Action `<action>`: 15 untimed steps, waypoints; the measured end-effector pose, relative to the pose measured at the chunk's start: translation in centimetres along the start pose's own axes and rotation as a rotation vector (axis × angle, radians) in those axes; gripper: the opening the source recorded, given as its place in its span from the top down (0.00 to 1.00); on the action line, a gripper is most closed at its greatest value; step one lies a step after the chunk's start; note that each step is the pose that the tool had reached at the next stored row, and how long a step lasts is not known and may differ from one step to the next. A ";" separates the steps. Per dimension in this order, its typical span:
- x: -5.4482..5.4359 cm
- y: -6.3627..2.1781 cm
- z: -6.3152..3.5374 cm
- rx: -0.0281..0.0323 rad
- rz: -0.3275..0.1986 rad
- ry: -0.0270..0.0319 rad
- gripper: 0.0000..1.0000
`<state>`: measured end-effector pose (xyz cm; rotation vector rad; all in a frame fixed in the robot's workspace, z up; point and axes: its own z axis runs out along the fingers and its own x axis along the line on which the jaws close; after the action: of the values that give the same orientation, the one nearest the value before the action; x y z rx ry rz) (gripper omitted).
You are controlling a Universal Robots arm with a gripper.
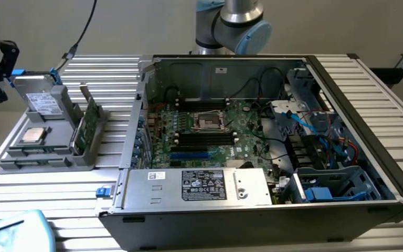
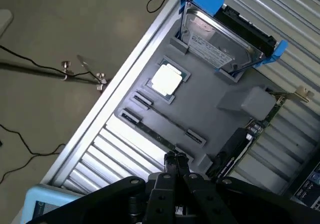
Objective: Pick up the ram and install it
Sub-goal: 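Pick up the ram and move it above insertion slot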
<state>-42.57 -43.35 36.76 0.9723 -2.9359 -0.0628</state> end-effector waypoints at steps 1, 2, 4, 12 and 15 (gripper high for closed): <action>0.0 0.00 0.03 0.0001 -0.018 0.0008 0.89; 0.0 0.00 0.07 0.0002 -0.036 0.0015 0.89; 0.0 -0.01 0.13 0.0002 -0.073 0.0028 0.89; 0.0 -0.02 0.40 -0.0016 -0.219 0.0072 0.89; 0.0 -0.02 0.50 -0.0023 -0.272 0.0087 0.89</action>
<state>-42.58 -43.34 36.25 1.3609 -2.7737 -0.0714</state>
